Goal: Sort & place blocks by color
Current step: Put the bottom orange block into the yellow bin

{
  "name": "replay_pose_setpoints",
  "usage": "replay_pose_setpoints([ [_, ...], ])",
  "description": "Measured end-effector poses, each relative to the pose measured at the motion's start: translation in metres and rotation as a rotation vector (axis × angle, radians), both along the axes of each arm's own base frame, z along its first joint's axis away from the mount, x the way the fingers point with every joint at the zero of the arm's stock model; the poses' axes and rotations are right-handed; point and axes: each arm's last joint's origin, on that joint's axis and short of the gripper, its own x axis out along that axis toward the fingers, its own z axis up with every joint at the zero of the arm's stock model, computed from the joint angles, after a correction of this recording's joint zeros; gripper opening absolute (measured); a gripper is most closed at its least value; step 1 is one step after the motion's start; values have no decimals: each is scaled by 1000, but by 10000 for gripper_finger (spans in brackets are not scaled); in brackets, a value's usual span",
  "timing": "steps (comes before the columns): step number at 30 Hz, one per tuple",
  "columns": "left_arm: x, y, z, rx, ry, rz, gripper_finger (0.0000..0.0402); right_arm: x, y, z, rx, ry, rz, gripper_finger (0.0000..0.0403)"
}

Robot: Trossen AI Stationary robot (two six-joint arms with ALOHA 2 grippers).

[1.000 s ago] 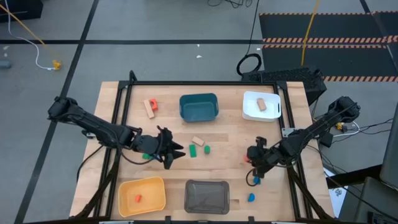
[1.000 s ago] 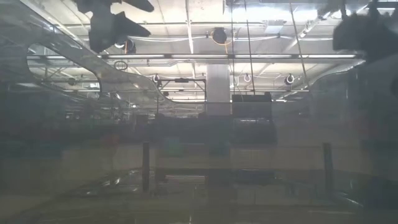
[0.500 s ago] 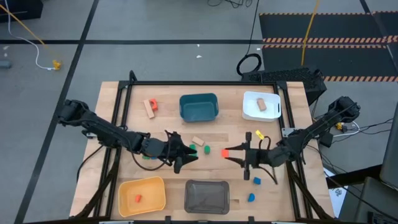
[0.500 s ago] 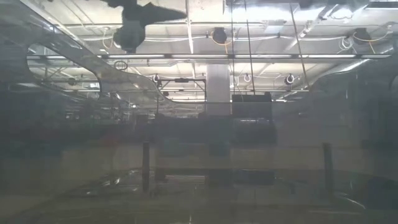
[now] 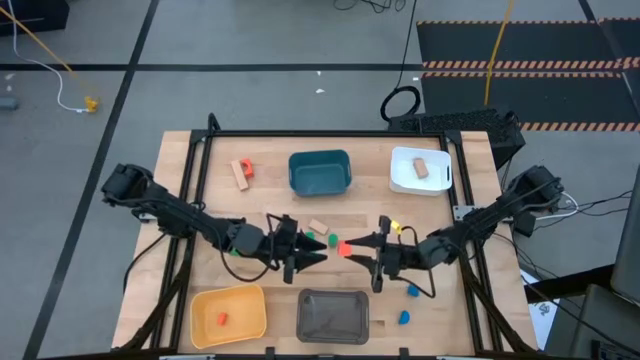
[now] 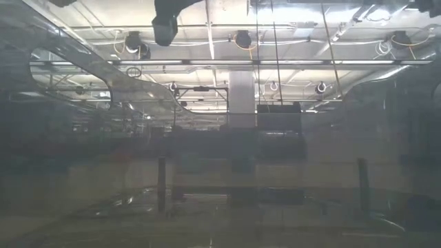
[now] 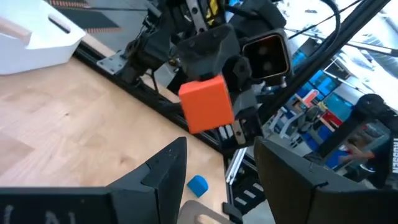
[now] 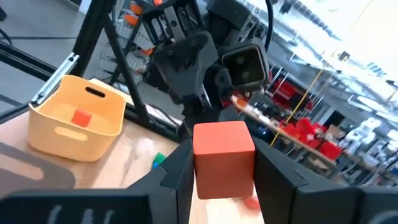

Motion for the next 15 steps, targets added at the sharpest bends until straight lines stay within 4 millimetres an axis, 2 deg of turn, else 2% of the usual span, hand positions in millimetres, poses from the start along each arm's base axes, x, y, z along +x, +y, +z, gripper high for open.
replay_pose_setpoints([
  [6, 8, 2, -11, -30, 3, 25, 189, 8, 0, -5, 7, -53, 48, 114],
  [15, 12, 5, -13, -23, -24, 33, 189, 12, -3, -9, 12, -43, 61, 114],
])
